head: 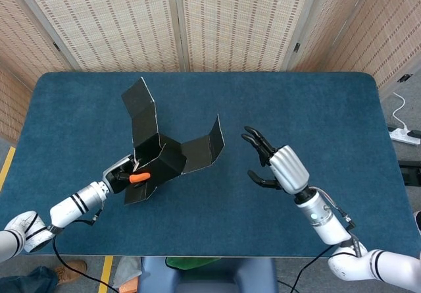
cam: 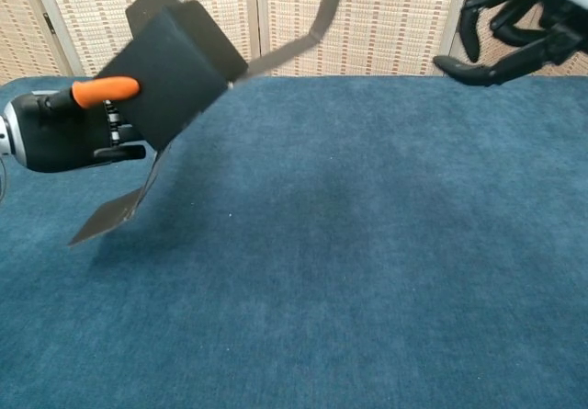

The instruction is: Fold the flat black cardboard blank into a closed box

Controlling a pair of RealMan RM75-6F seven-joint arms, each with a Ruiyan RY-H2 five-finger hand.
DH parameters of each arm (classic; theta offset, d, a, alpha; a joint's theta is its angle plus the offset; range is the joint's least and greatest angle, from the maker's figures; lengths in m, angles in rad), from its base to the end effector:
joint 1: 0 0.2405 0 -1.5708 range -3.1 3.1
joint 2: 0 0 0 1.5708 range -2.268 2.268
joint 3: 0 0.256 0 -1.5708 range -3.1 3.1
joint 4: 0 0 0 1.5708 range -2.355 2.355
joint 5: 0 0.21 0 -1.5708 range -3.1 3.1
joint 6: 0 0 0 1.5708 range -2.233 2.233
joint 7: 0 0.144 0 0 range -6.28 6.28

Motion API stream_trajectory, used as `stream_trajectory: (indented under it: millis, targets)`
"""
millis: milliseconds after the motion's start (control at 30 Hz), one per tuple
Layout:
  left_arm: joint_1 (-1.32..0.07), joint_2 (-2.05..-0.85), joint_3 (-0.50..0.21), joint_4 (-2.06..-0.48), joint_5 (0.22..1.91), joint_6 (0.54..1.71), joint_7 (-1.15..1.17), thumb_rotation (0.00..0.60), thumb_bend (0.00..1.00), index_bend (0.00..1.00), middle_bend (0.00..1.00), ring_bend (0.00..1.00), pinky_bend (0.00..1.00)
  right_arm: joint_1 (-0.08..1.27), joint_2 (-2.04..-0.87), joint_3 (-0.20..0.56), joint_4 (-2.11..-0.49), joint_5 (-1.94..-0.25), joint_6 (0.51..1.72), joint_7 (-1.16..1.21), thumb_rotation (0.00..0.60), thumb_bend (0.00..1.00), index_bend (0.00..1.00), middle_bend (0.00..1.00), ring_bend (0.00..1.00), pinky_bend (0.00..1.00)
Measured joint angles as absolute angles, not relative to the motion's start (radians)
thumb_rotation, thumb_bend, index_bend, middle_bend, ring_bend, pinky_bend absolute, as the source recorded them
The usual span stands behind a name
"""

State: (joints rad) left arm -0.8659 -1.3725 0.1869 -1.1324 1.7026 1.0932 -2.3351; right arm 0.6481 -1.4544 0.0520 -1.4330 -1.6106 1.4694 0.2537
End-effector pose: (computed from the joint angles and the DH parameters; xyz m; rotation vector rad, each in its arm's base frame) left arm -0.2042 0.3586 0.0402 0.7676 2.4694 1.2514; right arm -0.1493 -0.3069 0.0591 1.7361 -0.8398 1.6386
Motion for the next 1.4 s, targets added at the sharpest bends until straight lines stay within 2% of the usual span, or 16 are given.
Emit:
stream_trajectory:
  millis: [100, 333, 533, 900, 1400]
  targets:
    - [-0.872, -1.356, 0.189, -1.151, 1.719, 1.115, -2.386, 0.6, 0.24, 0.27, 0.25, 0.6, 0.88, 0.661, -1.522, 0.082, -1.406, -1.61, 1.466, 0.227, 0.6, 0.01, 0.0, 0.01, 0.64, 1.0]
    - [-0.885, -1.339, 0.196, -1.174, 1.736, 1.124, -2.389, 0.6, 0.24, 0.27, 0.25, 0.6, 0.87, 0.727, -1.743, 0.189, -1.301, -1.597, 1.456, 0.112, 0.6, 0.0, 0.0, 0.04, 0.65, 1.0]
    - [-0.885, -1.34, 0.216, -1.156, 1.762, 1.14, -2.37, 0.6, 0.23, 0.27, 0.25, 0.6, 0.87, 0.815, -1.831, 0.275, -1.221, -1.591, 1.426, 0.042, 0.6, 0.0, 0.0, 0.05, 0.66, 1.0]
    - [-0.894, -1.365, 0.256, -1.07, 1.814, 1.167, -2.319, 0.6, 0.24, 0.27, 0.25, 0.6, 0.87, 0.865, -1.778, 0.292, -1.247, -1.642, 1.4, -0.018, 0.6, 0.0, 0.0, 0.09, 0.67, 1.0]
    - [-0.935, -1.376, 0.28, -1.053, 1.831, 1.139, -2.164, 0.6, 0.24, 0.27, 0.26, 0.6, 0.87, 0.909, -1.701, 0.236, -1.31, -1.692, 1.304, -0.097, 0.6, 0.0, 0.0, 0.13, 0.68, 1.0]
